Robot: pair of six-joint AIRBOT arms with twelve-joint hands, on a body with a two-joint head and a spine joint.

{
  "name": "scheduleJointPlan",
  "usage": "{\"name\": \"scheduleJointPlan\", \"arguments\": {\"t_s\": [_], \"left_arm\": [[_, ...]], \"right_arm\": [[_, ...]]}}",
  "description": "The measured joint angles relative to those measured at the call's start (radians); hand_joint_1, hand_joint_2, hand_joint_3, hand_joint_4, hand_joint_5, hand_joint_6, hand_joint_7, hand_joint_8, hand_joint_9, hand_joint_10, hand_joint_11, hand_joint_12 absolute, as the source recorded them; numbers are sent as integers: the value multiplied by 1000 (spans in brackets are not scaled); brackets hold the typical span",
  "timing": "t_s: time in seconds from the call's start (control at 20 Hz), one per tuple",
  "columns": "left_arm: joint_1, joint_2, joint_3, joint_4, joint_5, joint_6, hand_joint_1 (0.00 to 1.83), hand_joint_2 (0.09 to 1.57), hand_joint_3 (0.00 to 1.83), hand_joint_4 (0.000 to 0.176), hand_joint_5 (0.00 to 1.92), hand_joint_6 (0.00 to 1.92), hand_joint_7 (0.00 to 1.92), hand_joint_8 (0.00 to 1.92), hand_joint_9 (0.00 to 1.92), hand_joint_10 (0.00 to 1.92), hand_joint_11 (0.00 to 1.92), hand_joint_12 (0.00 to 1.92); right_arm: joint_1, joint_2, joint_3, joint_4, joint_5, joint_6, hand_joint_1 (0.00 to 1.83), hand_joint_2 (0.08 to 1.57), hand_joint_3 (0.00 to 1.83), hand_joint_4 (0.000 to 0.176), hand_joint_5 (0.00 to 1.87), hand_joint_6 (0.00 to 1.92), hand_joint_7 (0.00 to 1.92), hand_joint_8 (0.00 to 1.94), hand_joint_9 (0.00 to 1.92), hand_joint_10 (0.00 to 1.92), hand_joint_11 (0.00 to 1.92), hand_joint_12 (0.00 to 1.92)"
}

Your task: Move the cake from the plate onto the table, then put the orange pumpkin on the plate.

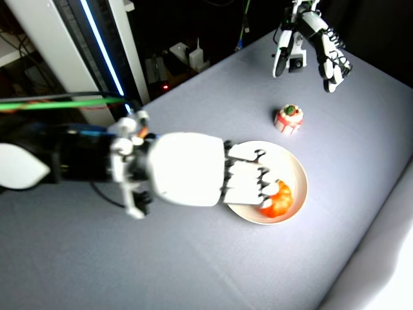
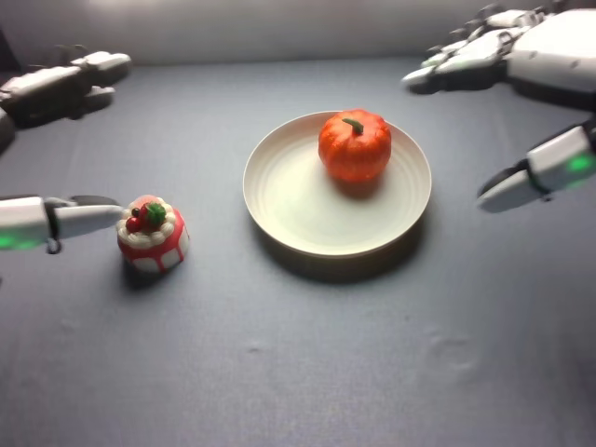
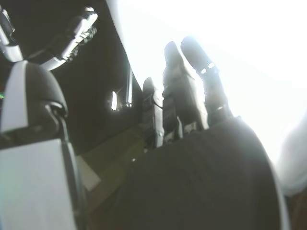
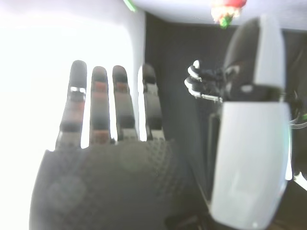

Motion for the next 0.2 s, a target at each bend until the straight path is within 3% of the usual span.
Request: {"name": "scheduleJointPlan", "arguments": {"t_s": [0.05, 0.1, 0.15, 0.2], "left_arm": [[31, 10, -10, -24, -23, 0, 1058, 976, 0, 37, 306, 4, 274, 9, 439, 10, 0, 1312], [53, 13, -12, -44, -38, 1, 1058, 976, 0, 37, 306, 4, 274, 9, 439, 10, 0, 1312], [79, 20, -26, -79, -55, 0, 1055, 965, 0, 51, 319, 8, 272, 7, 437, 9, 0, 1330], [118, 27, -35, -103, -86, 0, 1045, 953, 0, 59, 304, 2, 257, 3, 426, 4, 0, 1287]], "right_arm": [[0, 35, -27, 30, -17, -40, 981, 840, 2, 48, 298, 6, 197, 0, 215, 4, 0, 464], [0, 58, -40, 49, -22, -54, 981, 840, 2, 48, 298, 6, 197, 0, 215, 4, 0, 464], [0, 84, -60, 66, -22, -74, 1036, 846, 2, 77, 328, 7, 211, 3, 226, 5, 0, 520], [0, 115, -81, 75, -21, -79, 1012, 848, 1, 121, 387, 12, 241, 6, 234, 5, 0, 563]]}}
